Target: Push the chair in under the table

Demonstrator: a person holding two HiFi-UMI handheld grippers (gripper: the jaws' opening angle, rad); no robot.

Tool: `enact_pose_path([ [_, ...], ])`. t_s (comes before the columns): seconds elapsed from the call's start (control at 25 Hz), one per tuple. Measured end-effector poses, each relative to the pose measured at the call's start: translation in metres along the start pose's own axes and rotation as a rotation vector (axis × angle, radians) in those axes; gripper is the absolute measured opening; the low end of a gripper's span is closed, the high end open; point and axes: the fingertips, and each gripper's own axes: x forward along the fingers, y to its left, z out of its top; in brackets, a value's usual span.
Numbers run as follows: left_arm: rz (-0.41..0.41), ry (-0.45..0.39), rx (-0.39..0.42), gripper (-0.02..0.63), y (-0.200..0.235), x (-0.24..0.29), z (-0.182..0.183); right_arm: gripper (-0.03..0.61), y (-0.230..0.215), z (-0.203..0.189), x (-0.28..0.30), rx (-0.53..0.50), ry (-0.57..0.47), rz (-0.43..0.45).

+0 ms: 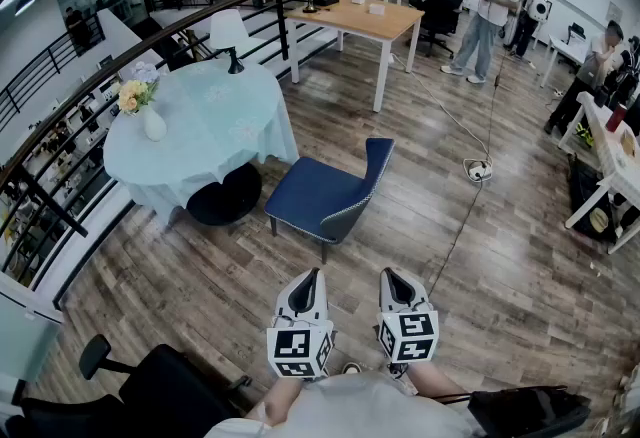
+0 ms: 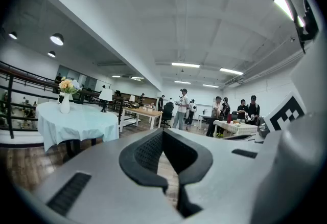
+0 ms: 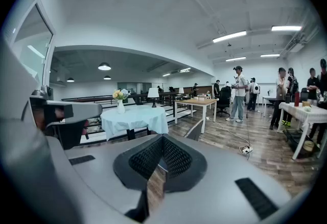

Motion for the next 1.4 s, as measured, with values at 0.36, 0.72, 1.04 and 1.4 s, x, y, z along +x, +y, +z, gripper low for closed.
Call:
enact_pose_path([
  [0.36,0.002,-0.004,-0.003,0.005,0.007,-0.005,0.002,0.017,0.007,0.0,0.002,0.005,0.005,-0.002],
  [0.72,-0.005,0.006,-0.002,0.004,0.024,-0.006,0.0,0.017,0.02,0.0,0.012,0.043,0.001,0.0],
  [1.04,-0.043,0.037,-0.002,0.005,0.028,0.007,-0.013,0.017,0.016,-0.014,0.02,0.063,0.035,-0.033],
  [1.4,0.001,0.055,-0.019,0.004,0.034,0.045,-0.021,0.017,-0.005,-0.014,0.057,0.048,0.062,0.012],
])
